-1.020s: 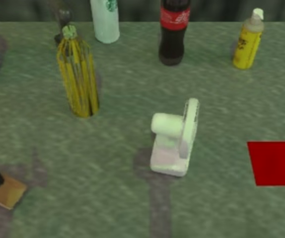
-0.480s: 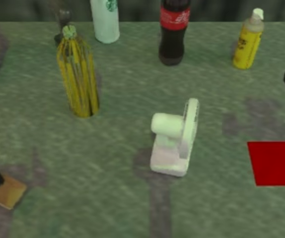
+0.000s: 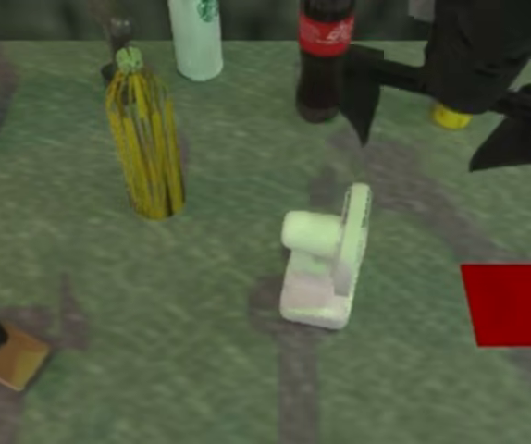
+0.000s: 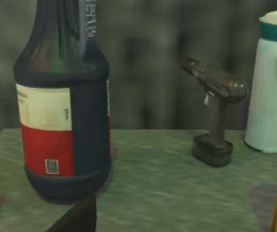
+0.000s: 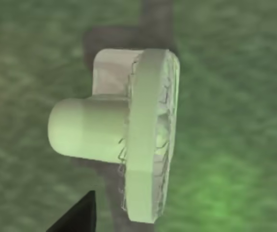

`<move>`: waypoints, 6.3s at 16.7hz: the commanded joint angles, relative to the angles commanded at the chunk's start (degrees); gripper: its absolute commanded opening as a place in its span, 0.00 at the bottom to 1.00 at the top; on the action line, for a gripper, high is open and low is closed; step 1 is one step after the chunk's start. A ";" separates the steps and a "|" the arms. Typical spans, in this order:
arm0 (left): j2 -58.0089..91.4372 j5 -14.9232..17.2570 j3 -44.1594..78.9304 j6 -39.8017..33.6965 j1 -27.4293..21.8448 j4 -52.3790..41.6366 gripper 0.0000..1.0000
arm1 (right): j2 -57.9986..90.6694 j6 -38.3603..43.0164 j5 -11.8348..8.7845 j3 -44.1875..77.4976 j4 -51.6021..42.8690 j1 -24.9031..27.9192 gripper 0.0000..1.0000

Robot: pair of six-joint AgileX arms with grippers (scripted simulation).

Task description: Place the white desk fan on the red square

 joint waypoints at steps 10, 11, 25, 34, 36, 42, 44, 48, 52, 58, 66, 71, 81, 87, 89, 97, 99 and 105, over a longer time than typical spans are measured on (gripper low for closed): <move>0.00 0.00 0.00 0.00 0.00 0.00 1.00 | 19.00 7.06 -0.05 18.66 -13.04 5.39 1.00; 0.00 0.00 0.00 0.00 0.00 0.00 1.00 | 19.00 7.06 -0.05 18.66 -13.04 5.39 1.00; 0.00 0.00 0.00 0.00 0.00 0.00 1.00 | 17.47 7.14 -0.06 4.81 -0.72 5.49 1.00; 0.00 0.00 0.00 0.00 0.00 0.00 1.00 | 17.47 7.14 -0.06 4.81 -0.72 5.49 0.32; 0.00 0.00 0.00 0.00 0.00 0.00 1.00 | 17.47 7.14 -0.06 4.81 -0.72 5.49 0.17; 0.00 0.00 0.00 0.00 0.00 0.00 1.00 | 17.47 7.14 -0.06 4.81 -0.72 5.49 0.00; 0.00 0.00 0.00 0.00 0.00 0.00 1.00 | 17.47 7.14 -0.06 4.81 -0.72 5.49 0.00; 0.00 0.00 0.00 0.00 0.00 0.00 1.00 | 17.11 7.13 0.01 5.03 -0.96 5.39 0.00; 0.00 0.00 0.00 0.00 0.00 0.00 1.00 | 18.04 7.32 0.00 11.86 -6.84 5.54 0.00; 0.00 0.00 0.00 0.00 0.00 0.00 1.00 | 18.69 7.05 0.02 18.85 -13.14 5.83 0.00; 0.00 0.00 0.00 0.00 0.00 0.00 1.00 | 13.84 16.58 0.16 11.94 -11.78 1.58 0.00; 0.00 0.00 0.00 0.00 0.00 0.00 1.00 | 3.43 37.93 0.49 -1.61 -8.36 -6.31 0.00; 0.00 0.00 0.00 0.00 0.00 0.00 1.00 | -10.24 62.40 0.98 -20.17 -3.87 -16.48 0.00; 0.00 0.00 0.00 0.00 0.00 0.00 1.00 | -9.94 62.37 0.91 -22.36 -1.48 -16.48 0.00; 0.00 0.00 0.00 0.00 0.00 0.00 1.00 | -9.69 62.27 0.94 -25.50 2.25 -16.63 0.00; 0.00 0.00 0.00 0.00 0.00 0.00 1.00 | -9.44 62.22 0.98 -27.16 3.93 -16.67 0.23; 0.00 0.00 0.00 0.00 0.00 0.00 1.00 | -9.44 62.22 0.98 -27.16 3.93 -16.67 0.38; 0.00 0.00 0.00 0.00 0.00 0.00 1.00 | -9.44 62.22 0.98 -27.16 3.93 -16.67 0.83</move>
